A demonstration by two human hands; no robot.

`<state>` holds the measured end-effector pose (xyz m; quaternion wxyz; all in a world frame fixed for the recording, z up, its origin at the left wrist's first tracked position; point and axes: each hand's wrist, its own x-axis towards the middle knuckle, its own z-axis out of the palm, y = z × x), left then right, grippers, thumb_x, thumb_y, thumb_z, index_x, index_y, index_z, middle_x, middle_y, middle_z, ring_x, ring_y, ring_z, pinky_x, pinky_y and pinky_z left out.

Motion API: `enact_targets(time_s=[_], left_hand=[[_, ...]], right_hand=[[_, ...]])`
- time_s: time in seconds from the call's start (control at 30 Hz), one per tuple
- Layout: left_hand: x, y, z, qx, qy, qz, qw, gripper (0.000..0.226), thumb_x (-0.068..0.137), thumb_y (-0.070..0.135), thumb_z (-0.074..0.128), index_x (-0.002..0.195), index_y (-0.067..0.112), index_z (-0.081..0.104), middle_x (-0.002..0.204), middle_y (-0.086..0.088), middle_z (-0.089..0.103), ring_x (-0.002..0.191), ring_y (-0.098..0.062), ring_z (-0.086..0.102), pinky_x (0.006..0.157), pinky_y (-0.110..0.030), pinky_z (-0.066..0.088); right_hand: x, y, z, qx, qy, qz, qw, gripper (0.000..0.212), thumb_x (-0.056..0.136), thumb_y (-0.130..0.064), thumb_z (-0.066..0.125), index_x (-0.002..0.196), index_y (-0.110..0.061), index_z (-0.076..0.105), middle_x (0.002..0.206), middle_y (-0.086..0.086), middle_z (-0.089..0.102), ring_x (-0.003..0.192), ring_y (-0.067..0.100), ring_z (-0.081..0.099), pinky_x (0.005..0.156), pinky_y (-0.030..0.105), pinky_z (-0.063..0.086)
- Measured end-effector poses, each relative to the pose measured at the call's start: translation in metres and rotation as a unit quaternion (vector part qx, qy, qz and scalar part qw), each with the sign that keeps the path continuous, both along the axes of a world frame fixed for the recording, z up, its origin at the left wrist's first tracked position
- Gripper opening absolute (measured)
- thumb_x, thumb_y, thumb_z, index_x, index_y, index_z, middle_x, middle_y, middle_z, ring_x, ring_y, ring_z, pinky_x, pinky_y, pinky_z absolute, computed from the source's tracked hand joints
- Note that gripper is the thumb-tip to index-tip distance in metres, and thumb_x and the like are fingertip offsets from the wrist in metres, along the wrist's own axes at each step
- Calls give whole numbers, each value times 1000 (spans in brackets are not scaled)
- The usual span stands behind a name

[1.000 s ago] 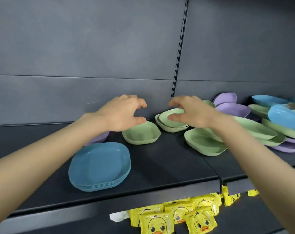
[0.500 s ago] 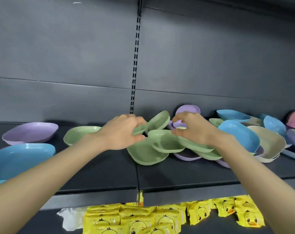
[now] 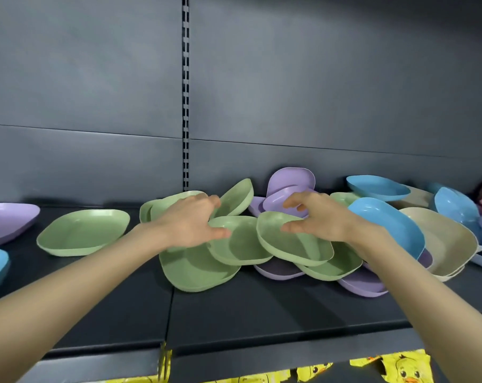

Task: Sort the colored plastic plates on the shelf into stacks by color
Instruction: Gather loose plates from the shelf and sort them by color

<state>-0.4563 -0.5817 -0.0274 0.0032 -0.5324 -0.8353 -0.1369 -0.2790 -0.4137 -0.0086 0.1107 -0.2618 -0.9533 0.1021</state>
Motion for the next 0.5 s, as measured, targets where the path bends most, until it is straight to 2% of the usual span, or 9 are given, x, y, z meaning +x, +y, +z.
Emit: enact_targets(time_s=[0.1,0.23,0.37,0.5], left_hand=[[-7,9,-9,-12,-24,32,999,56,77,57,62,111,16,46,105,1,52,96,-19,50,70,-30,34],[-12,18,-15,-16,-90,39,995,63,73,56,68,116,21,38,96,11,48,97,-15,47,75,-28,37],[-11,23,-24,2,-142,58,988,70,67,57,73,116,21,38,99,10,56,96,-11,53,78,-29,46],[-2,25,-32,23,-174,109,978,75,64,53,77,118,18,36,103,5,60,93,-14,58,79,-34,49]], right_hand=[[-8,14,-6,-31,-5,6,999,58,76,-41,74,125,-19,53,118,-9,51,105,7,44,80,18,33],[-16,31,-10,-64,-7,18,998,64,69,-41,80,124,-25,52,120,-12,52,110,8,47,84,20,39],[-20,40,-11,-74,-31,57,995,67,68,-42,80,126,-30,49,115,-11,52,107,8,47,77,14,38],[-24,47,-12,-85,-63,88,990,72,67,-44,80,129,-30,46,114,-9,54,107,12,52,90,26,45]])
